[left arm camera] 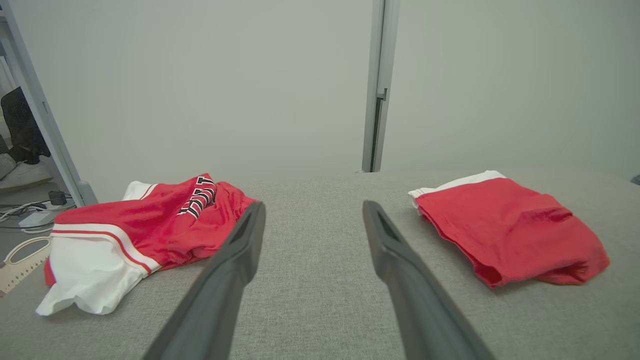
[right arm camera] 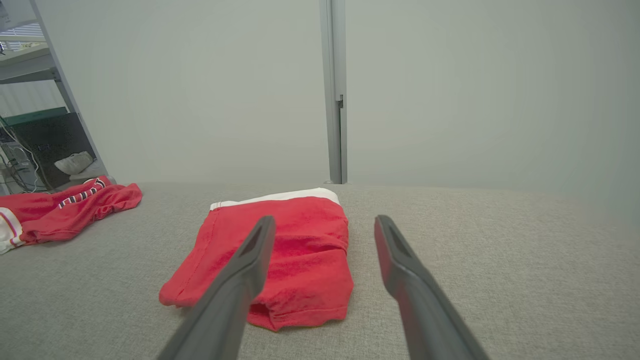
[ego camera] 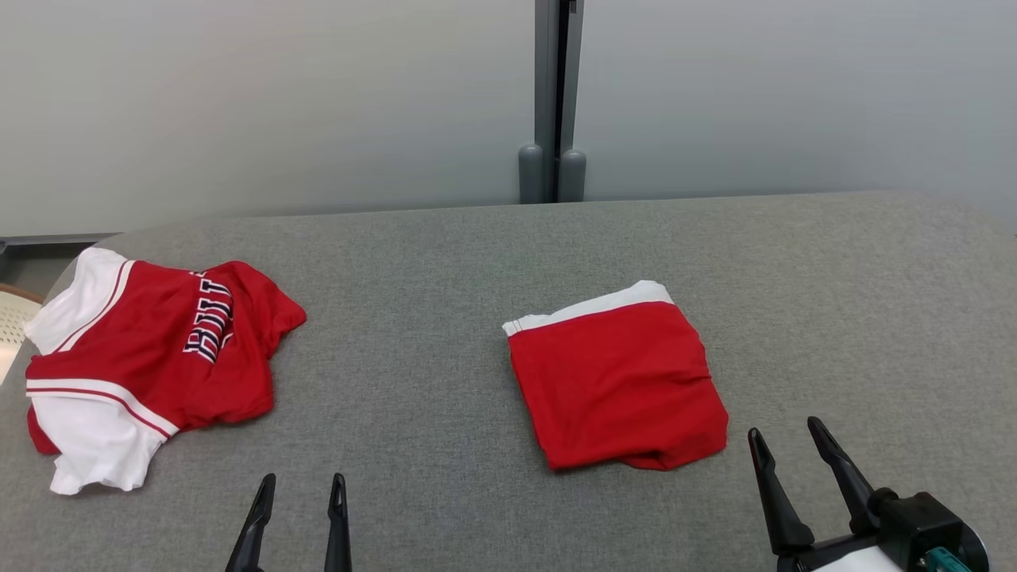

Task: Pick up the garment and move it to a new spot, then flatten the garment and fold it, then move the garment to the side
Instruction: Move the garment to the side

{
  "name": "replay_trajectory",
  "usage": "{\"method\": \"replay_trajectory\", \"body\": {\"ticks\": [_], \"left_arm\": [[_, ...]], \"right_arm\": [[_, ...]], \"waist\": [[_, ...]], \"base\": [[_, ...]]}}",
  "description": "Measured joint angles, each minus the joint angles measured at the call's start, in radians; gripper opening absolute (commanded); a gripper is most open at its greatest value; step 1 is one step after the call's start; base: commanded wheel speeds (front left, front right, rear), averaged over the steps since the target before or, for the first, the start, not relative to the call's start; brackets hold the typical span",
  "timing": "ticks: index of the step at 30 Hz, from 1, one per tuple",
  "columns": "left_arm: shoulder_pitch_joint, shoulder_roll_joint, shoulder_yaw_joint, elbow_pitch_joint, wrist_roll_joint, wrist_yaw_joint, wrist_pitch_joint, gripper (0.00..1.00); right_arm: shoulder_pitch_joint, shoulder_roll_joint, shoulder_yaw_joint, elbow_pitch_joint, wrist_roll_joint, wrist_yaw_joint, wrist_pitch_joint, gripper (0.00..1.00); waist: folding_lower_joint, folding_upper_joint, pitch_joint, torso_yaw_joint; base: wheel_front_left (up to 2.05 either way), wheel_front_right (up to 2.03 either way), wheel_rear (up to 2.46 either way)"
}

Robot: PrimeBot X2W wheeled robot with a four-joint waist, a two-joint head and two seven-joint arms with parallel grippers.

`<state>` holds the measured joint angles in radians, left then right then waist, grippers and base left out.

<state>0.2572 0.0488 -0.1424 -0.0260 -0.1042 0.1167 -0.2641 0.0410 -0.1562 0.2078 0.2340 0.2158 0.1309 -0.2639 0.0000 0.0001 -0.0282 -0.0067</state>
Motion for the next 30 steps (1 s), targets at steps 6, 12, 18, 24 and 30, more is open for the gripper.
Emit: {"method": "replay_trajectory", "body": {"ticks": [6, 12, 18, 24, 30], "left_arm": [[-0.013, 0.000, -0.008, 0.003, 0.015, -0.006, 0.000, 1.00], [-0.064, 0.000, -0.039, -0.002, 0.021, -0.015, 0.000, 1.00], [-0.143, 0.000, -0.096, -0.007, 0.021, -0.025, 0.000, 1.00], [-0.204, 0.000, -0.133, -0.003, 0.014, -0.024, 0.000, 1.00], [-0.227, 0.000, -0.146, 0.004, 0.008, -0.020, 0.000, 1.00]], "right_arm": [[-0.021, 0.001, -0.010, -0.001, -0.005, 0.000, 0.000, 1.00], [-0.128, -0.012, 0.002, 0.056, 0.130, 0.000, 0.000, 1.00], [-0.332, -0.154, 0.174, 0.222, 0.420, 0.000, 0.025, 1.00], [-0.476, -0.303, 0.319, 0.260, 0.752, 0.000, 0.204, 1.00], [-0.512, -0.367, 0.408, 0.253, 0.898, 0.000, 0.279, 1.00]], "waist": [[-0.0001, 0.0000, 0.025, 0.018], [0.0000, 0.0000, 0.088, 0.038], [0.0000, 0.0000, 0.186, 0.061], [0.0000, 0.0000, 0.267, 0.096], [0.0000, 0.0000, 0.312, 0.127]], "base": [[0.00, 0.00, 0.00], [0.00, 0.00, 0.00], [0.00, 0.00, 0.00], [0.00, 0.00, 0.00], [0.00, 0.00, 0.00]]}}
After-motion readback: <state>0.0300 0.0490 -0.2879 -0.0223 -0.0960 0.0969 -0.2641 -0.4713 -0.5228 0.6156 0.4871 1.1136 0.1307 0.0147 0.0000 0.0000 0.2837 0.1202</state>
